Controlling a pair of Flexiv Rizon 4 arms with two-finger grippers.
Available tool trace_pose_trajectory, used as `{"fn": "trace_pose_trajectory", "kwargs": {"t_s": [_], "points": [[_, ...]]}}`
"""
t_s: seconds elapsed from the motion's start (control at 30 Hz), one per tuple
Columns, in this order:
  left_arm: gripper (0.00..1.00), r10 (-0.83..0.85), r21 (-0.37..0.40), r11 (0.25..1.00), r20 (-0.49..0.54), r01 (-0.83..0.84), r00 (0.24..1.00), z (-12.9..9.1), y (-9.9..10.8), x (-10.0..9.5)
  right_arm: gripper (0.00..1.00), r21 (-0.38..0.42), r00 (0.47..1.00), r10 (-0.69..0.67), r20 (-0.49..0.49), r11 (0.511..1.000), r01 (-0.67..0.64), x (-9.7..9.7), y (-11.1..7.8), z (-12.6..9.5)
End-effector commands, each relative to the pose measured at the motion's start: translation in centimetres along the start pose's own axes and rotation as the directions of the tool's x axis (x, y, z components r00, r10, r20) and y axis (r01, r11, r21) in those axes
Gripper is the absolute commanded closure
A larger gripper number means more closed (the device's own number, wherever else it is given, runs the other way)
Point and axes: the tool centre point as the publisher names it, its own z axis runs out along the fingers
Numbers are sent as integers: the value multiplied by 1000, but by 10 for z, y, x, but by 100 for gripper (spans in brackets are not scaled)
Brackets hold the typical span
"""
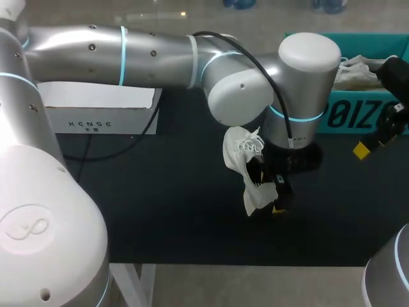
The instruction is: Take the shoe out of the shoebox, open the shoe tongue, remove and reinsert the insole, then place the shoe into the shoebox
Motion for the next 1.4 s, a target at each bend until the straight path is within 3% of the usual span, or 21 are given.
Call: {"fn": "trace_pose_trajectory", "kwargs": {"t_s": [0.03,0.17,0.23,0.37,0.43,0.7,0.8,0.87,1.23,1.4], "points": [[0,9,-7,1000,-2,-9,1000,4,-5,-2,0,3,1000,1,0,1000,-1,0,1,1],[12,7,-11,1000,0,-7,1000,5,-6,-3,0,3,1000,1,0,1000,-1,0,1,1],[53,6,-11,1000,2,-6,1000,5,-6,-3,0,3,1000,1,0,1000,-1,0,1,1],[64,0,-15,1000,3,0,1000,4,-5,-3,0,3,1000,1,0,1000,-1,0,1,1],[75,-4,-16,1000,2,4,1000,5,-4,-3,0,3,1000,1,0,1000,-1,0,1,1],[68,-24,-25,999,-11,24,1000,5,1,-7,0,3,1000,1,0,1000,-1,0,1,1],[78,-27,-25,999,-12,27,1000,5,2,-9,0,3,1000,1,0,1000,-1,0,1,1],[100,-29,-26,999,-11,28,1000,5,2,-9,0,3,1000,1,0,1000,-1,0,1,1],[100,28,-37,999,-29,-30,999,6,3,-13,0,3,1000,1,0,1000,-1,0,1,1],[100,78,-64,995,-39,-80,996,-9,18,-30,0,3,1000,1,0,1000,-1,0,1,1]]}}
